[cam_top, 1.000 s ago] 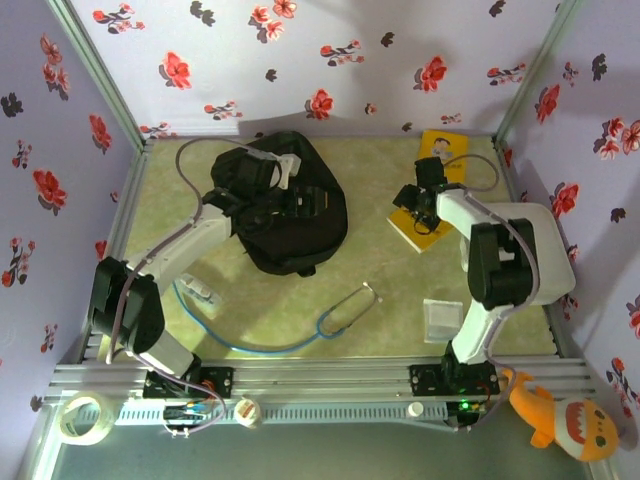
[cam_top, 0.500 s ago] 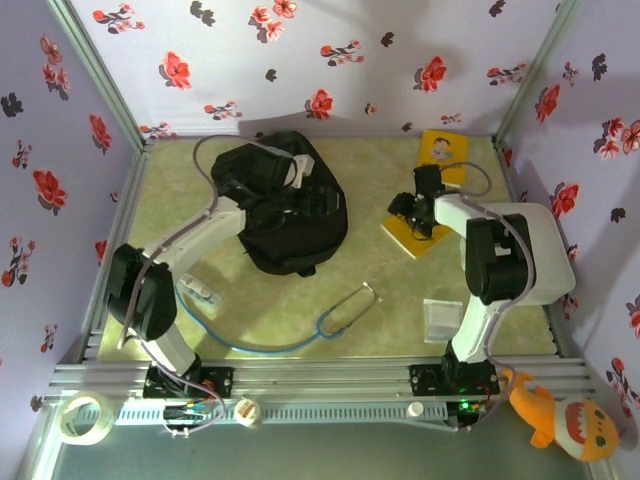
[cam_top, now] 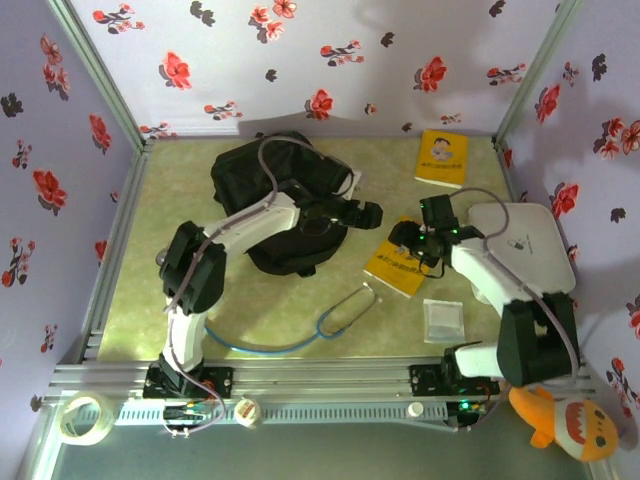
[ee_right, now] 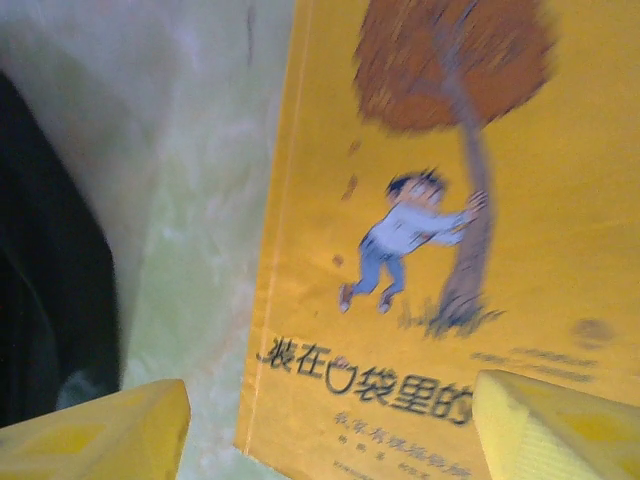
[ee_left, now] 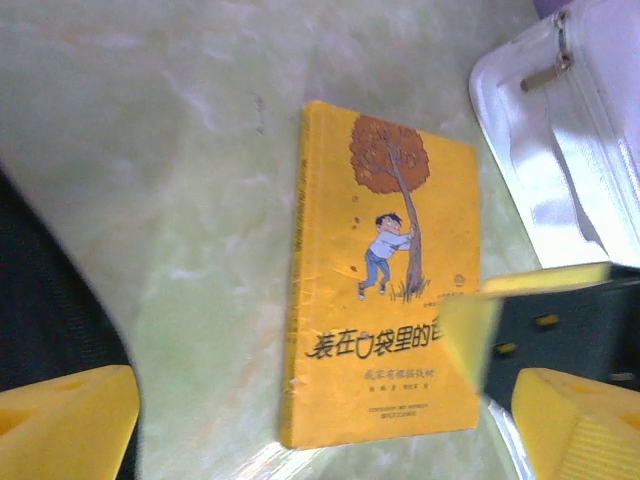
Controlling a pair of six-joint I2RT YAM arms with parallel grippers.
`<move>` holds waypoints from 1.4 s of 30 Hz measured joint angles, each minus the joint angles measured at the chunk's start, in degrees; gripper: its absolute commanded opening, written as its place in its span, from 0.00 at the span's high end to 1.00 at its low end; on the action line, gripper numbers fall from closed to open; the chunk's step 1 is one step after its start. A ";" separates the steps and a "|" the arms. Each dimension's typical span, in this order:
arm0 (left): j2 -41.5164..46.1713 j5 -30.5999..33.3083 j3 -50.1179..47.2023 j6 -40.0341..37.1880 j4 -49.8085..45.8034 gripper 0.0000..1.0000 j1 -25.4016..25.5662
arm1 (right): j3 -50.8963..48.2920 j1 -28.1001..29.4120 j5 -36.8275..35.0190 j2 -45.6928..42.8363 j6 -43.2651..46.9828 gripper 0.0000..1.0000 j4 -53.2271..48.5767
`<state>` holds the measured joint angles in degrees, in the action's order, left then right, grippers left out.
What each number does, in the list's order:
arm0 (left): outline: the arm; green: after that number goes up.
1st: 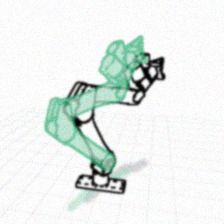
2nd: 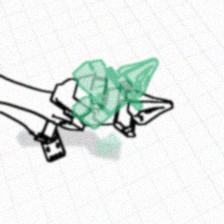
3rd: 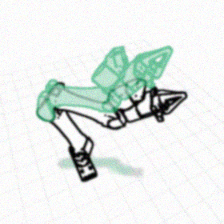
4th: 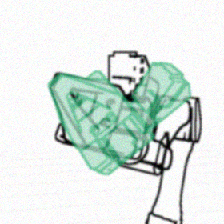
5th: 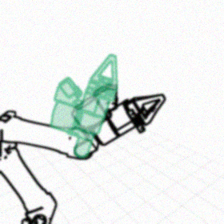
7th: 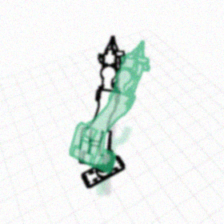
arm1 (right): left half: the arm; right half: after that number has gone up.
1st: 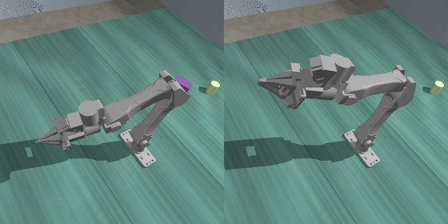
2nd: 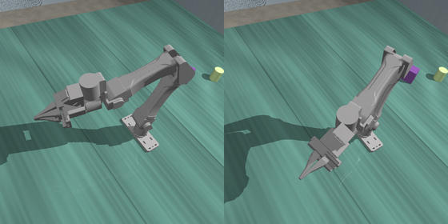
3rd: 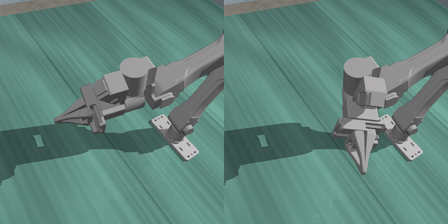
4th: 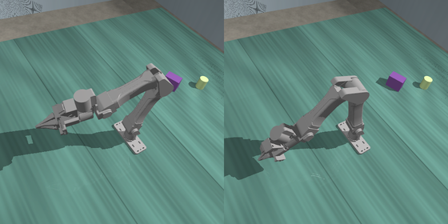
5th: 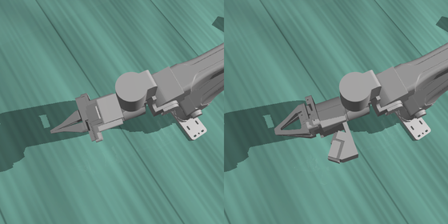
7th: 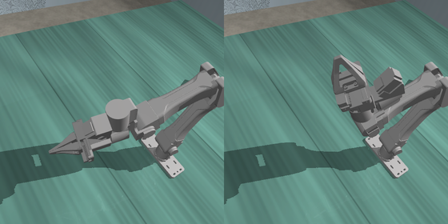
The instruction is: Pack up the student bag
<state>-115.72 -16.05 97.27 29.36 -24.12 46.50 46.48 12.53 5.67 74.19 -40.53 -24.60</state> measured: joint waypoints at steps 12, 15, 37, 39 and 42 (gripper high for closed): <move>-12.55 2.23 10.47 3.76 -5.42 0.30 5.18 | -5.49 -4.66 -6.84 0.35 -2.51 0.63 -3.17; -14.93 2.58 12.26 4.11 -6.78 0.35 5.97 | -6.97 -5.05 -6.82 1.90 -3.13 0.68 -2.91; -21.97 -0.24 17.16 5.92 -10.73 0.45 5.95 | -8.63 -5.92 -3.72 5.97 -5.11 0.74 2.27; -22.34 -0.50 17.46 6.32 -10.91 0.43 5.95 | -8.63 -5.97 -3.39 6.08 -5.14 0.74 2.47; -22.38 -0.76 17.77 6.78 -11.13 0.42 5.95 | -8.63 -6.19 -3.02 6.19 -5.16 0.74 3.02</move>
<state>-138.10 -16.82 115.04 36.14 -35.24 52.45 37.85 6.35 2.66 80.38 -45.69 -21.58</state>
